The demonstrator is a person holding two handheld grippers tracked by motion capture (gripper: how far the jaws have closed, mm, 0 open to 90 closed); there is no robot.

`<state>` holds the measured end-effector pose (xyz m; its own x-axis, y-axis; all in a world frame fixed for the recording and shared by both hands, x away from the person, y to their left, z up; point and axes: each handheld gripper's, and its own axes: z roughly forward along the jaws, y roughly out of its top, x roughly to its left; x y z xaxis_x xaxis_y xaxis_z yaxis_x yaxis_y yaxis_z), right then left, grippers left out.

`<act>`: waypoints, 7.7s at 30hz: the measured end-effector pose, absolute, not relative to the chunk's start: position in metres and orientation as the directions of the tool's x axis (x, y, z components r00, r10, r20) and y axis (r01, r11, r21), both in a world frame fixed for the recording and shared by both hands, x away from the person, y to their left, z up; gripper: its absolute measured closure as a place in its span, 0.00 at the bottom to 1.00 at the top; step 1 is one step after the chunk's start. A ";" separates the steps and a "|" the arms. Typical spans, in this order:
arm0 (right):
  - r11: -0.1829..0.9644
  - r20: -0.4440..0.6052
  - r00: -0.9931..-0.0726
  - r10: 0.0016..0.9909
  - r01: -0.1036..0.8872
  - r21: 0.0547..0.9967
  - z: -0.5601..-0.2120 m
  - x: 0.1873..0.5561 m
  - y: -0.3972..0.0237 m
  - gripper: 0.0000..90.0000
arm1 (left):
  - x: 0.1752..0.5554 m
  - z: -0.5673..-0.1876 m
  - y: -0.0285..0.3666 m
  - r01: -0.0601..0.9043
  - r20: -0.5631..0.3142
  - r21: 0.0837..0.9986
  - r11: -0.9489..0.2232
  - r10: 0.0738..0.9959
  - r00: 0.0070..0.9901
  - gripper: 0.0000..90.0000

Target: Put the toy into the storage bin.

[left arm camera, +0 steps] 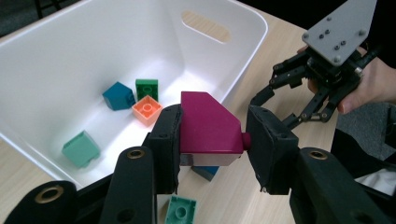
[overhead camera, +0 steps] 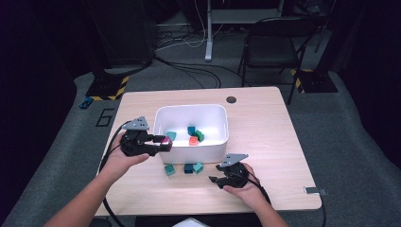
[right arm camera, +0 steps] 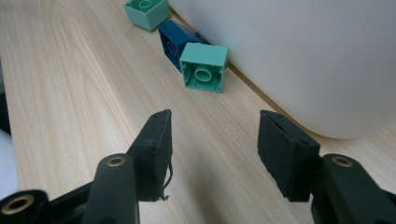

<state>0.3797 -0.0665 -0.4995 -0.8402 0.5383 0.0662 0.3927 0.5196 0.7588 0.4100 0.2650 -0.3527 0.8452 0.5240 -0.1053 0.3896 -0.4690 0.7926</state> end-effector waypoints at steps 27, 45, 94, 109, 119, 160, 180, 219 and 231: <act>0.511 0.071 -0.836 0.545 0.397 0.763 -0.499 0.380 -0.068 0.50 | 0.474 -0.320 0.222 0.370 -0.083 0.800 -0.473 0.524 0.848 0.63; 0.510 0.070 -0.837 0.542 0.394 0.765 -0.498 0.380 -0.069 0.50 | 0.524 -0.351 0.187 0.373 -0.078 0.797 -0.474 0.532 0.843 0.63; 0.518 0.063 -0.844 0.532 0.384 0.764 -0.499 0.382 -0.071 0.50 | 0.506 -0.350 0.200 0.333 -0.025 0.797 -0.504 0.523 0.852 0.52; 0.506 0.074 -0.835 0.545 0.398 0.765 -0.498 0.381 -0.070 0.50 | 0.450 -0.317 0.237 0.277 0.000 0.830 -0.485 0.497 0.868 0.52; 0.504 0.072 -0.833 0.548 0.398 0.766 -0.498 0.380 -0.070 0.50 | 0.420 -0.319 0.260 0.264 0.024 0.827 -0.497 0.500 0.866 0.52; 0.510 0.070 -0.839 0.539 0.392 0.766 -0.499 0.378 -0.065 0.50 | 0.374 -0.448 0.308 0.369 -0.063 0.791 -0.488 0.536 0.842 0.53; 0.509 0.064 -0.843 0.534 0.381 0.772 -0.498 0.378 -0.065 0.50 | 0.395 -0.497 0.297 0.422 -0.085 0.740 -0.523 0.550 0.831 0.53; 0.505 0.067 -0.841 0.537 0.384 0.773 -0.497 0.377 -0.065 0.50 | 0.397 -0.506 0.274 0.400 -0.052 0.699 -0.593 0.516 0.855 0.65; 0.506 0.064 -0.843 0.534 0.380 0.775 -0.498 0.378 -0.066 0.50 | 0.395 -0.489 0.279 0.407 -0.072 0.721 -0.561 0.524 0.849 0.65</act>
